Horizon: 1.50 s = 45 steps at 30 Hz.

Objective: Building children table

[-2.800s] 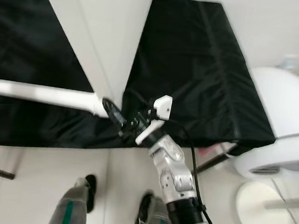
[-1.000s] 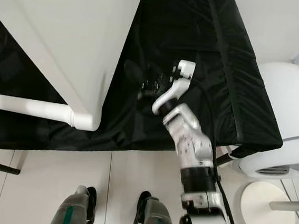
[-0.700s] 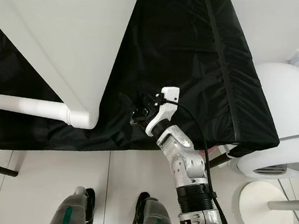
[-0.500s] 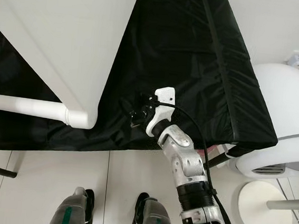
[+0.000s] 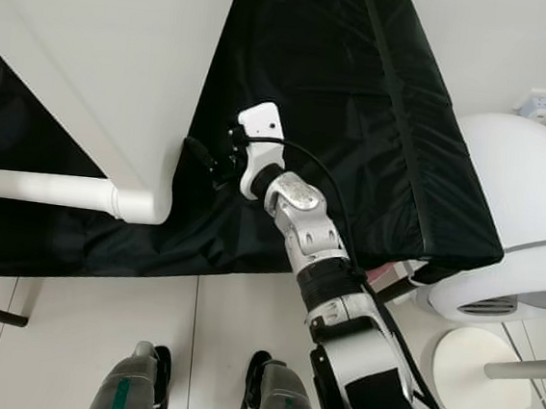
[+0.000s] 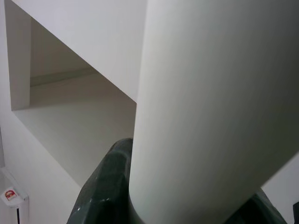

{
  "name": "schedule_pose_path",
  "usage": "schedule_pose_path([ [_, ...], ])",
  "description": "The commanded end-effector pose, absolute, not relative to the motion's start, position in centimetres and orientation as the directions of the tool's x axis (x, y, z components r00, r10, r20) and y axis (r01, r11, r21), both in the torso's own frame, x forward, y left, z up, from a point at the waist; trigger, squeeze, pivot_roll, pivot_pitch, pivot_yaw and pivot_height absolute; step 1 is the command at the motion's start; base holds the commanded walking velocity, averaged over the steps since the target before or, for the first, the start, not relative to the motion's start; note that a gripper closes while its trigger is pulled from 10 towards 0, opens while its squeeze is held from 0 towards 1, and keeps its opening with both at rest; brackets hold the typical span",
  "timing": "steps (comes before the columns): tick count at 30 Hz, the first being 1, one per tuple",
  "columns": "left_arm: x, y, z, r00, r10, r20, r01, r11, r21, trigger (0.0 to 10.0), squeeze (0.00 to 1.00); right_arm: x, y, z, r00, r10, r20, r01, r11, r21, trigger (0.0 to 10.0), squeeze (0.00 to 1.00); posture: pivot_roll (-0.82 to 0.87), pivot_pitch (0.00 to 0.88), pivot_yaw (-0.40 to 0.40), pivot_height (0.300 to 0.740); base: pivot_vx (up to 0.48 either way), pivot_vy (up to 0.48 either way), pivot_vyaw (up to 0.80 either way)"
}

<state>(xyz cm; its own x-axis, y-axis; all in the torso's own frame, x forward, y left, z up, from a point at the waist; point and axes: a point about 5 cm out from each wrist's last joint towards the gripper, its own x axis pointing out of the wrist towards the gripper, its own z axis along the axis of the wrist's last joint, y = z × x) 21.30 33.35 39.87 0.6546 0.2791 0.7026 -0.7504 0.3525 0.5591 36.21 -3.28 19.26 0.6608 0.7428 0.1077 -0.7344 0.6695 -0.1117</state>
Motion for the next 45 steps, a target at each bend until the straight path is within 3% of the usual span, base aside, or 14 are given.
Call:
schedule_pose_path([
  [1, 22.3, 35.8, 37.6, 0.68, 0.449, 0.58, -0.725, 0.529, 0.44, 10.0, 0.0, 36.2, -2.4, 18.7, 0.639, 0.766, 0.068, -0.753, 0.642, -0.143, 10.0, 0.0, 0.24, 0.157, -0.069, 0.74, 0.0, 0.0, 0.0],
  [14, 22.0, 35.9, 38.3, 0.68, 0.447, 0.582, -0.726, 0.522, 0.447, 10.0, 0.0, 36.5, -2.8, 15.9, 0.654, 0.756, -0.022, -0.743, 0.638, -0.202, 10.0, 0.0, 0.26, 0.174, -0.059, 0.74, 0.0, 0.0, 0.0],
  [20, 22.1, 35.6, 38.5, 0.684, 0.438, 0.583, -0.72, 0.531, 0.447, 10.0, 0.0, 36.2, -1.5, 16.7, 0.614, 0.786, 0.069, -0.772, 0.616, -0.155, 10.0, 0.0, 0.25, 0.175, -0.053, 0.74, 0.0, 0.0, 0.0],
  [26, 22.8, 35.1, 38.0, 0.713, 0.418, 0.562, -0.689, 0.565, 0.454, 10.0, 0.0, 36.8, -0.2, 20.1, 0.612, 0.733, 0.296, -0.78, 0.622, 0.072, 10.0, 0.0, 0.26, 0.172, -0.048, 0.74, 0.0, 0.0, 0.0],
  [27, 23.0, 35.0, 37.9, 0.726, 0.41, 0.552, -0.676, 0.574, 0.462, 10.0, 0.0, 37.2, -0.3, 22.1, 0.598, 0.693, 0.403, -0.79, 0.595, 0.147, 10.0, 0.0, 0.26, 0.17, -0.049, 0.74, 0.0, 0.0, 0.0],
  [36, 23.7, 34.6, 37.3, 0.772, 0.368, 0.518, -0.622, 0.605, 0.497, 10.0, 0.0, 37.9, -1.1, 27.0, 0.525, 0.63, 0.573, -0.821, 0.552, 0.145, 10.0, 0.0, 0.26, 0.158, -0.054, 0.74, 0.0, 0.0, 0.0],
  [45, 27.0, 32.2, 35.3, 0.895, 0.206, 0.396, -0.386, 0.802, 0.457, 10.0, 0.0, 38.2, -1.9, 34.9, 0.382, 0.594, 0.708, -0.87, 0.49, 0.057, 10.0, 0.0, 0.23, 0.117, -0.065, 0.74, 0.0, 0.0, 0.0],
])
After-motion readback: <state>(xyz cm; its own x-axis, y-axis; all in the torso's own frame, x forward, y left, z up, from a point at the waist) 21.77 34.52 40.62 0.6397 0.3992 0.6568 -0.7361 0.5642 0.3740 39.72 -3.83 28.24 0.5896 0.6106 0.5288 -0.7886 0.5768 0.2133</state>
